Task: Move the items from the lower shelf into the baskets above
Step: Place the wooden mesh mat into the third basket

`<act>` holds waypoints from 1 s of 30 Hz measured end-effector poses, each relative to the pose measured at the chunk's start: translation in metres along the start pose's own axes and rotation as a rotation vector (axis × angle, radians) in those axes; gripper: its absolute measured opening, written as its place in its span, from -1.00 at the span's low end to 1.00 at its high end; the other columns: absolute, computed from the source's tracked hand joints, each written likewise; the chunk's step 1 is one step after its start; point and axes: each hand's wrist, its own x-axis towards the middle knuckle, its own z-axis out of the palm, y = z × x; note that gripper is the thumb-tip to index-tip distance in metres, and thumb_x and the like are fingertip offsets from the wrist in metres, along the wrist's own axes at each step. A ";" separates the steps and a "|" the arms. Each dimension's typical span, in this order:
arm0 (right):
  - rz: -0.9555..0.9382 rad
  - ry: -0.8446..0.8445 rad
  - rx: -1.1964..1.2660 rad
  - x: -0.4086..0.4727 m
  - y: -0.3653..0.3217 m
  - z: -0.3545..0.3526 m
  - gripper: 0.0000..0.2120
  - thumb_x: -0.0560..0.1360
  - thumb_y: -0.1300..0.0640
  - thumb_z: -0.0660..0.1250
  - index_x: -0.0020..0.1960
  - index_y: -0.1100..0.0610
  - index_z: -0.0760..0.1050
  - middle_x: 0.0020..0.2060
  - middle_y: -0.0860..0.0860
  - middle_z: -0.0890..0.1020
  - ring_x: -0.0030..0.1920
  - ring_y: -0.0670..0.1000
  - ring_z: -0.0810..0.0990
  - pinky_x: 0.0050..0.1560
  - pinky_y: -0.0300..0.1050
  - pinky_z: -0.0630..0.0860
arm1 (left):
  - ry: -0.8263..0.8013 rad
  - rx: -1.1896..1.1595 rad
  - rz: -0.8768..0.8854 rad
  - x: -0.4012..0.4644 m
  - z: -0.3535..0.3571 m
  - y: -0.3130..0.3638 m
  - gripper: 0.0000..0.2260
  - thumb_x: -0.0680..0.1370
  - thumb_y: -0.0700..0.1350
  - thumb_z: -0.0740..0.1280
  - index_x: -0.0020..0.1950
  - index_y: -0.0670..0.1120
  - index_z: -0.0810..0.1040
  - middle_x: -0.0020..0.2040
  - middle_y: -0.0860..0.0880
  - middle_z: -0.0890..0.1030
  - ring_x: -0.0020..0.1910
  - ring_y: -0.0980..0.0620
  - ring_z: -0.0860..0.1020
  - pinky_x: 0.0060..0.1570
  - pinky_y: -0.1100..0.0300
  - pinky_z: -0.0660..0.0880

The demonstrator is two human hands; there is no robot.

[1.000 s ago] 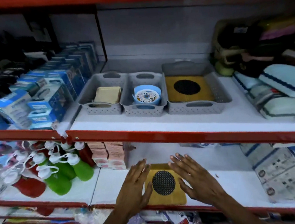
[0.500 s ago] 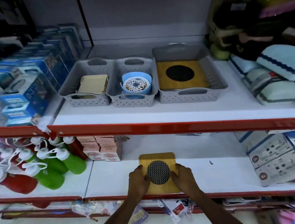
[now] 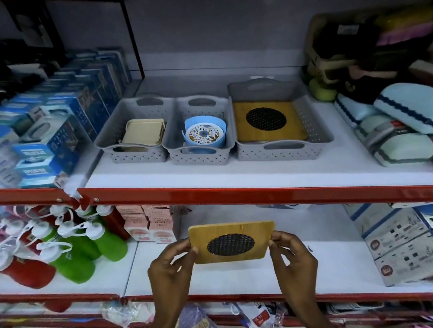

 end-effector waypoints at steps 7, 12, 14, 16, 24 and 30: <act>-0.250 0.104 0.297 0.040 -0.089 -0.017 -0.73 0.53 0.18 0.44 0.19 -0.05 0.66 0.06 -0.03 0.74 0.07 0.04 0.71 0.09 -0.17 0.63 | 0.017 -0.244 0.277 0.020 -0.020 0.107 -0.70 0.47 -0.18 0.48 0.11 0.17 0.73 0.04 0.17 0.77 -0.01 0.21 0.72 -0.03 0.40 0.62; -0.329 0.125 0.393 0.080 -0.145 -0.018 -0.74 0.56 0.14 0.43 0.19 -0.13 0.66 0.08 -0.17 0.74 0.13 -0.04 0.72 0.07 -0.18 0.66 | -0.051 -0.341 0.272 0.047 -0.017 0.169 -0.68 0.55 -0.22 0.41 0.15 0.20 0.67 -0.07 0.13 0.79 -0.14 0.22 0.73 -0.28 0.31 0.65; -0.318 0.108 0.410 0.092 -0.155 -0.018 -0.75 0.55 0.13 0.44 0.17 -0.14 0.65 0.08 -0.21 0.74 0.16 -0.09 0.70 0.17 -0.16 0.63 | -0.070 -0.384 0.221 0.056 -0.013 0.178 -0.68 0.56 -0.27 0.39 0.17 0.12 0.65 -0.07 0.11 0.80 -0.14 0.20 0.74 -0.29 0.34 0.64; -0.324 0.077 0.372 0.100 -0.161 -0.021 -0.76 0.52 0.10 0.44 0.17 -0.12 0.65 0.08 -0.22 0.74 0.16 -0.12 0.69 0.22 -0.09 0.62 | -0.094 -0.443 0.147 0.064 -0.010 0.184 -0.71 0.57 -0.30 0.38 0.21 0.01 0.65 -0.05 0.05 0.80 -0.14 0.17 0.74 -0.24 0.33 0.64; -0.925 -0.124 -0.386 0.090 -0.148 -0.050 -0.53 0.52 -0.05 0.42 0.35 0.16 0.59 0.39 -0.01 0.56 0.44 -0.11 0.48 0.46 -0.15 0.38 | -0.185 -0.517 -0.076 0.091 -0.001 0.189 -0.83 0.58 -0.33 0.36 0.11 -0.16 0.67 -0.24 0.00 0.78 -0.32 0.15 0.71 -0.34 0.33 0.62; -1.238 -0.153 -0.819 0.112 -0.154 -0.068 -0.57 0.46 0.39 0.25 0.29 0.27 0.62 0.27 0.14 0.66 0.29 0.11 0.64 0.24 0.11 0.62 | -0.322 -0.459 -0.176 0.108 0.020 0.211 -0.89 0.58 -0.33 0.36 -0.04 -0.20 0.67 -0.27 -0.08 0.74 -0.38 0.07 0.67 -0.40 0.29 0.62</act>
